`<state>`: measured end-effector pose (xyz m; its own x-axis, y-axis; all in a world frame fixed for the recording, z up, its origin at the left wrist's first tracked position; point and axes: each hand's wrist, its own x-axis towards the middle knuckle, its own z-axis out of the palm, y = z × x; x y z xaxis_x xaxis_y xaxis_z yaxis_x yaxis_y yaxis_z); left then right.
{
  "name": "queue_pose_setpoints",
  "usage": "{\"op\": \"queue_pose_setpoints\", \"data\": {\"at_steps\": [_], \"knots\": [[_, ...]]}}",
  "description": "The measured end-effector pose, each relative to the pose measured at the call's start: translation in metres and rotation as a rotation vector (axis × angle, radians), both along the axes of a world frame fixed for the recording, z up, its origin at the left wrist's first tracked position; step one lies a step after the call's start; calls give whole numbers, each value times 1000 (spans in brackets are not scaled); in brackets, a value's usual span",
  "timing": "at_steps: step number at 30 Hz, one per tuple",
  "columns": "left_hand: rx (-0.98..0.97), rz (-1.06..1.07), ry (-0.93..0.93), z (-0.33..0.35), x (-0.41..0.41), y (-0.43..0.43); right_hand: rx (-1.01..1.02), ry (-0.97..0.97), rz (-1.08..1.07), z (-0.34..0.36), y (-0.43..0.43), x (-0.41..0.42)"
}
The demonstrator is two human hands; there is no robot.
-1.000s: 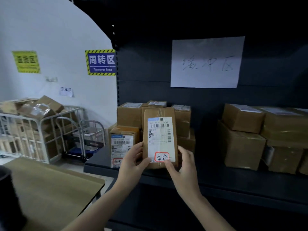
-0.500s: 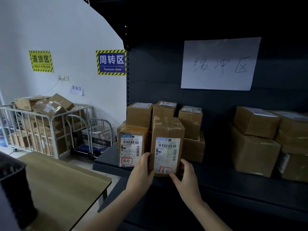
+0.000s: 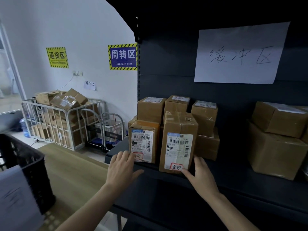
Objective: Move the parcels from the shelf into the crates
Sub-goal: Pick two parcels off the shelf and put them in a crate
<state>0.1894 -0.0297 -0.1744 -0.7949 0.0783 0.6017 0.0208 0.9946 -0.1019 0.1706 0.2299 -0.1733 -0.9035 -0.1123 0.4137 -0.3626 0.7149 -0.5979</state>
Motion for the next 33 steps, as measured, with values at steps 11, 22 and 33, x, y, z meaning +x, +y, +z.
{"op": "queue_pose_setpoints", "data": {"at_steps": [11,22,33], "knots": [[685,-91,-279,9,-34,-17,-254,-224,187,17,-10,-12],[931,-254,-252,14,-25,-7,-282,-299,221,19,-13,-10],[922,-208,-105,28,17,-35,-331,-252,342,38,-46,13]]}}
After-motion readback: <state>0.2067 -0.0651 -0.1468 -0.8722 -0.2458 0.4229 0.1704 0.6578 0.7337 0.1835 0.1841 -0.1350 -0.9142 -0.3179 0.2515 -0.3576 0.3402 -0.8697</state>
